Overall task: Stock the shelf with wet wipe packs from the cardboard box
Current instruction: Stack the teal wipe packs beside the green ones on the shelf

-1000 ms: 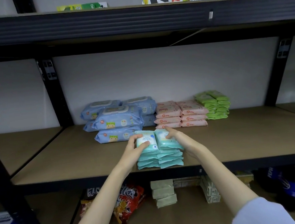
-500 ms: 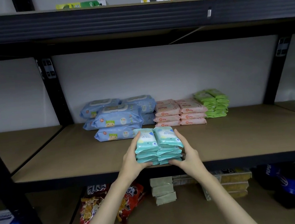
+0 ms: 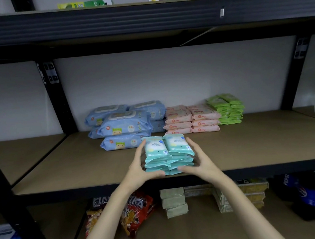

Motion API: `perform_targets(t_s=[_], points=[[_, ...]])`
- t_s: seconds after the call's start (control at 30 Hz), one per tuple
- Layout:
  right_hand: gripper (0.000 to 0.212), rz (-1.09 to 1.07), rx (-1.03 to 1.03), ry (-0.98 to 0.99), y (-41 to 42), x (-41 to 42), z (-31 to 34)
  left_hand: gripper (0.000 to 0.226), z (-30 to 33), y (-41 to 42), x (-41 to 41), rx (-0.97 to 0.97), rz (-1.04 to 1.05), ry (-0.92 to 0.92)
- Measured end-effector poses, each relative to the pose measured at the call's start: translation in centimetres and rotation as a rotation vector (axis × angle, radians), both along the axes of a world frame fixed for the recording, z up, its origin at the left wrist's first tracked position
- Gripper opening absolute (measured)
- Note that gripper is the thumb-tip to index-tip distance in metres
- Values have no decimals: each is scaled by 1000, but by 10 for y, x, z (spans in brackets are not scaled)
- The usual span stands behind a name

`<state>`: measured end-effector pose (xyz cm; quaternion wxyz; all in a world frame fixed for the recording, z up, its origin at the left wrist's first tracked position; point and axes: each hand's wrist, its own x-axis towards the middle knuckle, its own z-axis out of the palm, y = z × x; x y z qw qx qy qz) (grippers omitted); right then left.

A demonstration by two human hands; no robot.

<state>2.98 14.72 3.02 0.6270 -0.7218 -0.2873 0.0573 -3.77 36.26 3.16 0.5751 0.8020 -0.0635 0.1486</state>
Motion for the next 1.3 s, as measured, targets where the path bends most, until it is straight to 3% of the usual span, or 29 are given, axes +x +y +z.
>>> perform_targets(t_s=[0.1,0.17,0.23,0.3,0.47,0.57,0.77,0.87,1.3], points=[[86,-14,238,325,-3,11,24,119,17,2,8,-237,33,72],[67,-50,227,400,1,23,38,97,27,0,19,-406,12,157],[50,31,151,419,11,28,47,83,33,-1,28,-423,-35,212],[39,85,40,419,23,32,48,97,36,-2,32,-335,-48,266],[69,25,-140,345,36,40,43,69,33,-4,43,-212,-30,318],[68,45,-132,355,38,37,41,68,30,-5,40,-234,-36,310],[58,103,-8,438,39,33,38,72,16,-1,43,-486,-69,324],[55,40,-22,396,40,32,36,65,16,-5,41,-516,-74,273],[54,31,-105,420,39,29,46,31,22,-4,41,-420,-86,291]])
